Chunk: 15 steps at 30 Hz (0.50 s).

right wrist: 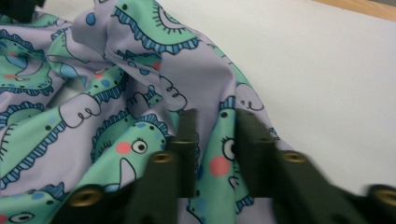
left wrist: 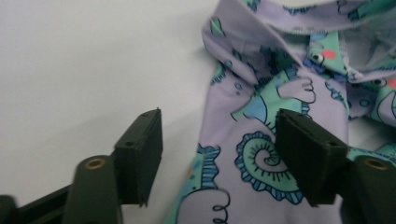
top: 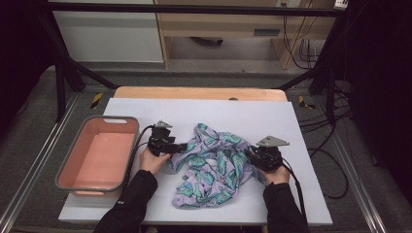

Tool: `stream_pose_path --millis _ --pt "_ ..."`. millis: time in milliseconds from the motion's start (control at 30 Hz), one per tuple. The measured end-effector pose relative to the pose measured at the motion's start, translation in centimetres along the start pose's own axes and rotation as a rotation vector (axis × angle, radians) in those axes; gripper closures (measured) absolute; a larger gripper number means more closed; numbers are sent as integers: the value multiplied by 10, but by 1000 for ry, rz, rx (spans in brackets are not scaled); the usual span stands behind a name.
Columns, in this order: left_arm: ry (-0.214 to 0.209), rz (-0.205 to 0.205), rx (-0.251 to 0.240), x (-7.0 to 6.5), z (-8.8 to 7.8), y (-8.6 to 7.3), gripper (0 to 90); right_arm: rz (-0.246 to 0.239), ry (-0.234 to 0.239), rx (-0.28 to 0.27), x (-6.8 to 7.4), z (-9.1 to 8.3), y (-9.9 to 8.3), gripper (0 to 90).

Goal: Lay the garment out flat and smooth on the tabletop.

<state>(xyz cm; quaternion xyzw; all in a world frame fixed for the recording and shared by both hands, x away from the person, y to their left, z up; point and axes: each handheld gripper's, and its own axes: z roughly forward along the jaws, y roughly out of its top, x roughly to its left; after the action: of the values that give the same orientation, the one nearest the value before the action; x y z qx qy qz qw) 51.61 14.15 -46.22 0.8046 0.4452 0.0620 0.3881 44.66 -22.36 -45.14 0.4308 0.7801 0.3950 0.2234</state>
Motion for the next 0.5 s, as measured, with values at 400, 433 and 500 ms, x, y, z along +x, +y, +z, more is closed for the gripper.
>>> stream_pose_path --millis 400,433,500 --pt "-1 53 25 -7 -9 -9 881 32 -36 -35 -14 -23 5 896" --pt "14 61 20 -7 -11 -8 884 28 -40 -34 -14 -23 6 896" --pt "54 73 -11 -8 -19 -4 887 23 -49 -36 -14 -23 10 897"
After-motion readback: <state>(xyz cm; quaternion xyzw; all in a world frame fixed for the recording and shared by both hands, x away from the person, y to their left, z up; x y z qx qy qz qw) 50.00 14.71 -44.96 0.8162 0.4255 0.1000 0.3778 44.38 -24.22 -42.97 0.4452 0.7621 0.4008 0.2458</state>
